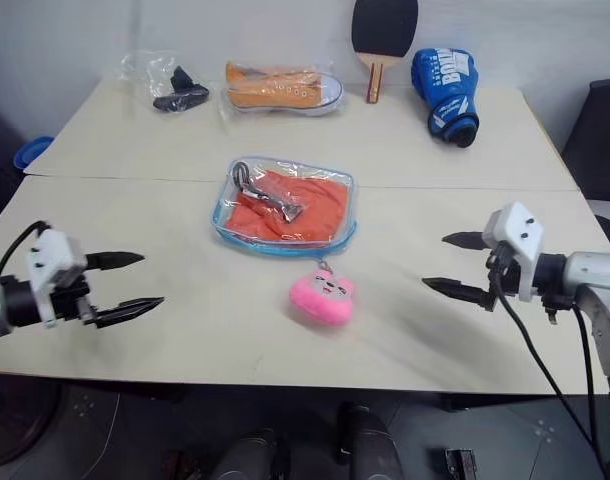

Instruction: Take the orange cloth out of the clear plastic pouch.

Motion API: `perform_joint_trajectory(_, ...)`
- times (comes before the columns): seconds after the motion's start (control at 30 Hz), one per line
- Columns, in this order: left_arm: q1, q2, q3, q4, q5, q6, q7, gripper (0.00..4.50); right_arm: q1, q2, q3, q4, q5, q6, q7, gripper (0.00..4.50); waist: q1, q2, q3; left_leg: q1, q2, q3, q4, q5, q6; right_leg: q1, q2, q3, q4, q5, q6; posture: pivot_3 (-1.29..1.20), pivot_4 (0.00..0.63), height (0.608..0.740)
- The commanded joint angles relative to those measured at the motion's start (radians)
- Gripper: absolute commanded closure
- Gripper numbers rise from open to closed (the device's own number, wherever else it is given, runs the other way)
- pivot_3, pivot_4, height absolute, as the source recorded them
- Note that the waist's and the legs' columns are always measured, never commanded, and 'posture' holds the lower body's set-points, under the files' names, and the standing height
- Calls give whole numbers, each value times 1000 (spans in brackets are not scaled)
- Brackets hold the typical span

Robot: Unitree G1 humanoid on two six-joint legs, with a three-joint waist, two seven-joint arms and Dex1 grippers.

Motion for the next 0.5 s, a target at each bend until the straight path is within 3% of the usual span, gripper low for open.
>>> perform_joint_trajectory(0.03,-168,5,-126,85,89,-109,-41,32,-13,27,-7,-127,40,27,-45,0,0,0,0,0,0,0,0,0,0,0,0,0,0,0,0,0,150,740)
perform_joint_trajectory(0.27,-745,-168,-469,658,420,-510,-89,32,-57,142,60,-327,48,98,-216,0,0,-1,0,-3,-3,2,1,2,-1,0,1,-1,5,1,0,0,150,740)
perform_joint_trajectory(0.5,-1082,-371,-582,1196,614,-726,91,32,-45,231,100,-410,28,136,-359,0,-8,-2,0,-4,-5,10,3,2,1,-1,1,-3,1,3,3,0,150,740)
